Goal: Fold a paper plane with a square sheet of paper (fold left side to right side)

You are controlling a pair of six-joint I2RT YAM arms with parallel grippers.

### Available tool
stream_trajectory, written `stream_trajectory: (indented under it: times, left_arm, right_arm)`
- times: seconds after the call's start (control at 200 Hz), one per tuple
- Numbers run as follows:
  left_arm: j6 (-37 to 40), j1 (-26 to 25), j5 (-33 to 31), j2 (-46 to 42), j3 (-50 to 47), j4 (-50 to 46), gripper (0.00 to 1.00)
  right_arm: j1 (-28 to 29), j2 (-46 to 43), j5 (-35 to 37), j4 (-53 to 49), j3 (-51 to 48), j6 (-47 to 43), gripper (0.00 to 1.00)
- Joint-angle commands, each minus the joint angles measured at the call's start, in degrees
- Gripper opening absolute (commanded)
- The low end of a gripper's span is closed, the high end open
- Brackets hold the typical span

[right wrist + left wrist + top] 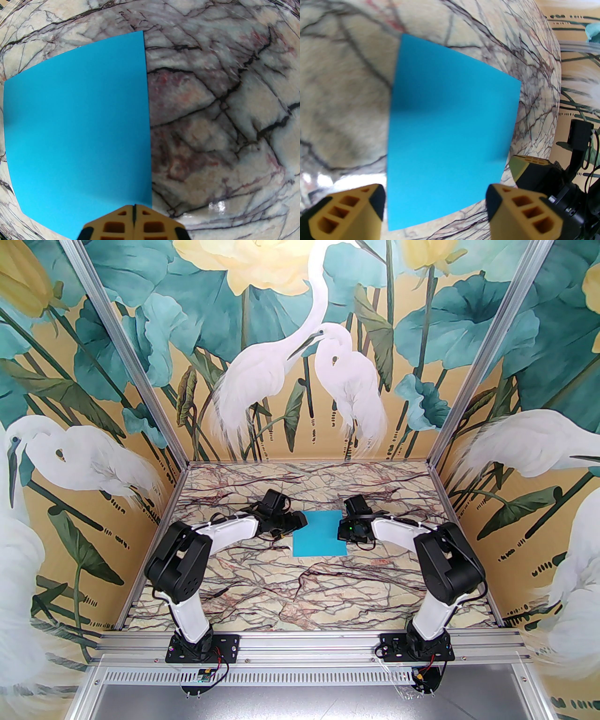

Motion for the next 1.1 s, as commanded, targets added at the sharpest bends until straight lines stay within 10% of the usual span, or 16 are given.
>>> stream_trajectory:
  times: [0.0, 0.67, 1.095]
  left_arm:
    - [1.5, -0.3, 0.5, 2.4, 2.4, -2.5, 0.72]
    - [2.7, -2.0, -5.5, 8.3, 8.2, -12.2, 0.72]
    - [-1.0, -2.4, 7.4, 6.4, 4.0, 3.4, 0.72]
  right_arm:
    - [-0.1, 0.5, 1.5, 0.2, 1.4, -0.6, 0.0]
    - [0.0, 2.5, 0.3, 1.8, -0.9, -1.3, 0.0]
    - [0.1, 2.1, -1.5, 2.8, -2.5, -0.1, 0.0]
